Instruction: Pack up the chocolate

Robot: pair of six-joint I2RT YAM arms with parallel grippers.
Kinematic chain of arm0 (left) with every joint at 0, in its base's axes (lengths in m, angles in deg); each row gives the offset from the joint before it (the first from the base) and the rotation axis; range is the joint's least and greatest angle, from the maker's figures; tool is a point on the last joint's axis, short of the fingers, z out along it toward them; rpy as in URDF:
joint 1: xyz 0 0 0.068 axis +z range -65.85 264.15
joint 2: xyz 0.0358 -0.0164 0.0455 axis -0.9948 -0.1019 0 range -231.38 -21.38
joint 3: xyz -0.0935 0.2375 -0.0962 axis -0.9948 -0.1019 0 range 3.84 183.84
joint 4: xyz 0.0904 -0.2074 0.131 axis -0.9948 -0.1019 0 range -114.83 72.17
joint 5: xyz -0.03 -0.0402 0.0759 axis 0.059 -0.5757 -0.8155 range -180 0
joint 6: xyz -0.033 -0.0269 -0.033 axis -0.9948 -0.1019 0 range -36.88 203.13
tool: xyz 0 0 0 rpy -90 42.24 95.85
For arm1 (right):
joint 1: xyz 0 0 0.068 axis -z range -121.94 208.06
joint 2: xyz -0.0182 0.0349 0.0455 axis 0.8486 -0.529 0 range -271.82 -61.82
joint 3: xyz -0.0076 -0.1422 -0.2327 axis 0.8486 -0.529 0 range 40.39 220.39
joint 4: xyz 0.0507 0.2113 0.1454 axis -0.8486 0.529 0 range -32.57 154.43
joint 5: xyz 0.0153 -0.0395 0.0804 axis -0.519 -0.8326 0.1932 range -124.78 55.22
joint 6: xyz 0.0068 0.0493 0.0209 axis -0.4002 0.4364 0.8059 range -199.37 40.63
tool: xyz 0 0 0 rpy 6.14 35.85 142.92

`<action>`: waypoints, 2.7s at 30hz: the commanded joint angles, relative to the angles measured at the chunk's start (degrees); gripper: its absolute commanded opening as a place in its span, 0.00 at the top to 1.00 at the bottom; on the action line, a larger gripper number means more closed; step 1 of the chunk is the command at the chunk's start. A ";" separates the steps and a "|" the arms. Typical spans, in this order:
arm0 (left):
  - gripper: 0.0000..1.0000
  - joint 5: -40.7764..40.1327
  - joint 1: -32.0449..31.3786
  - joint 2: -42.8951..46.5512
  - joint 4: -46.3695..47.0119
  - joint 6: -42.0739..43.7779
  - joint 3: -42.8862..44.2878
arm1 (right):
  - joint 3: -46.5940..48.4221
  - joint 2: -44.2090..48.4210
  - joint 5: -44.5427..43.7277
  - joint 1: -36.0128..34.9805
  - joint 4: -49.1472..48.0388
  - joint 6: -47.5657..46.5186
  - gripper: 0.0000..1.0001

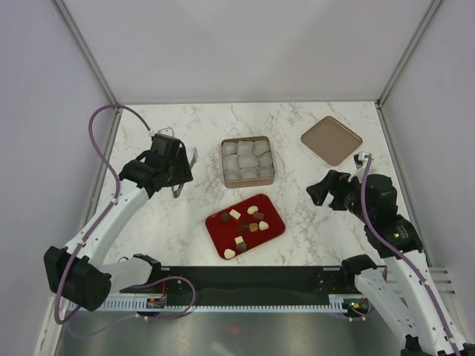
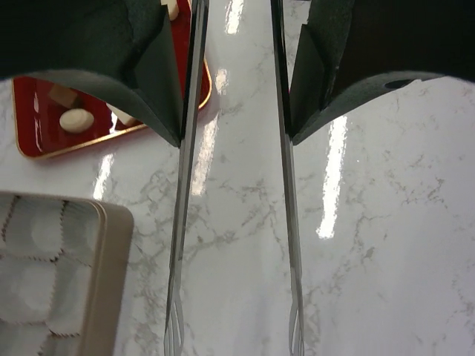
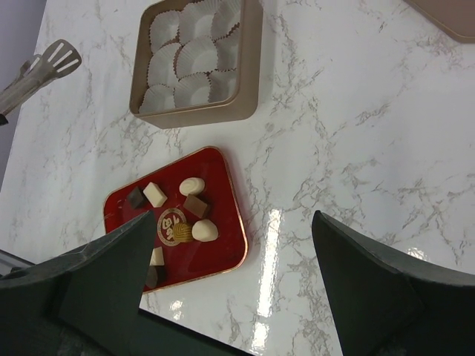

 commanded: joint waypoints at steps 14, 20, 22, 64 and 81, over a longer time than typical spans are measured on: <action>0.53 21.75 -13.01 12.67 -9.17 14.59 1.47 | 5.20 -1.35 -4.90 0.09 2.00 -2.02 0.06; 0.61 19.38 -20.91 15.57 -11.72 12.74 0.06 | 5.99 -2.67 -5.96 0.00 2.53 -2.72 0.07; 0.62 17.36 -23.21 16.19 -12.24 11.51 -0.21 | 6.43 -3.02 -5.88 0.00 2.61 -2.72 0.07; 0.50 1.00 -40.53 6.17 -19.72 -2.64 -3.63 | 6.87 -2.49 -5.61 0.00 3.14 -2.29 0.07; 0.45 1.62 -40.53 2.39 -15.33 -2.29 -4.78 | 6.88 -1.70 -5.88 0.00 3.23 -2.81 0.07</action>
